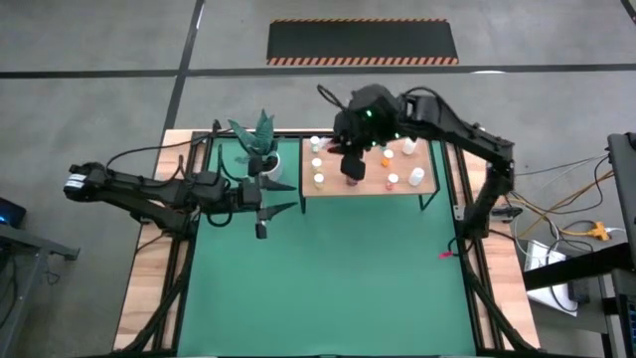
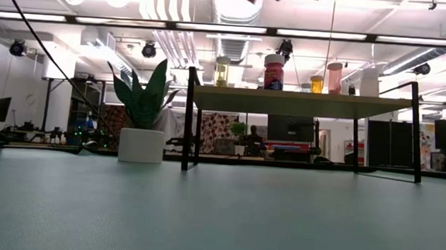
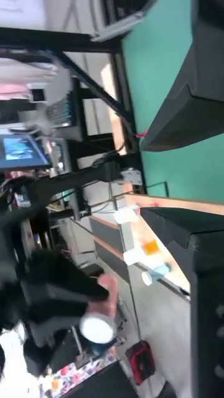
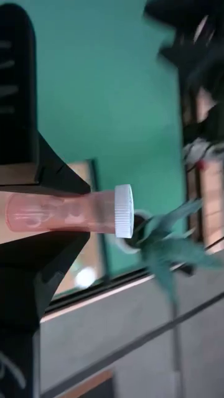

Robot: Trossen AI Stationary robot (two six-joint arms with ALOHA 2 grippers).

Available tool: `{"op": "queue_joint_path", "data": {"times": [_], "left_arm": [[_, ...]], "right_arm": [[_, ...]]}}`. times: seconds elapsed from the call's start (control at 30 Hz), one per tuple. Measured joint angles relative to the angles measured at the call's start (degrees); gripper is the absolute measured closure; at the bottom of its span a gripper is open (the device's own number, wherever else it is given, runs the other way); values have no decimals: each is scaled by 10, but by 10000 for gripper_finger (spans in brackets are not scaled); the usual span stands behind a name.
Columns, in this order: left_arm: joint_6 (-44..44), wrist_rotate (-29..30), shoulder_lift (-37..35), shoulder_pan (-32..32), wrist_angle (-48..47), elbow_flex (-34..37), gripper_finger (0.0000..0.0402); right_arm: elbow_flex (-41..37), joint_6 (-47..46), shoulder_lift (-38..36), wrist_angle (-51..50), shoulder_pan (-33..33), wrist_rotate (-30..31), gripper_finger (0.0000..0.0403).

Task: Pick and place medicine bottles onto shelf by color
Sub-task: Put the light pink pill bottle on the shelf

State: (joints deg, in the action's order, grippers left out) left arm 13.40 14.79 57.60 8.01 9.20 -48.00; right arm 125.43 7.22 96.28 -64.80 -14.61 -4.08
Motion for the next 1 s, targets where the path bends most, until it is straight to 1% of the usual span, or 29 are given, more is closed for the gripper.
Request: {"op": "queue_joint_path", "data": {"times": [0.17,0.37,0.53,0.6,0.7,0.83,1.0], "left_arm": [[-41,-4,0,0,45,21,262],[-56,-13,1,0,55,26,262],[-57,-15,6,0,60,26,262],[-57,-17,10,0,68,27,262],[-58,-17,20,0,87,27,259],[-58,-17,35,0,100,27,237],[-70,-10,46,0,109,27,197]], "right_arm": [[-149,-8,-68,172,52,1,330],[-332,-10,-129,426,98,15,330],[-460,-12,-156,664,118,17,330],[-500,-13,-156,749,122,17,330],[-546,-19,-152,842,125,17,330],[-596,-30,-151,949,125,18,330],[-642,-60,-152,1026,125,19,330]]}}
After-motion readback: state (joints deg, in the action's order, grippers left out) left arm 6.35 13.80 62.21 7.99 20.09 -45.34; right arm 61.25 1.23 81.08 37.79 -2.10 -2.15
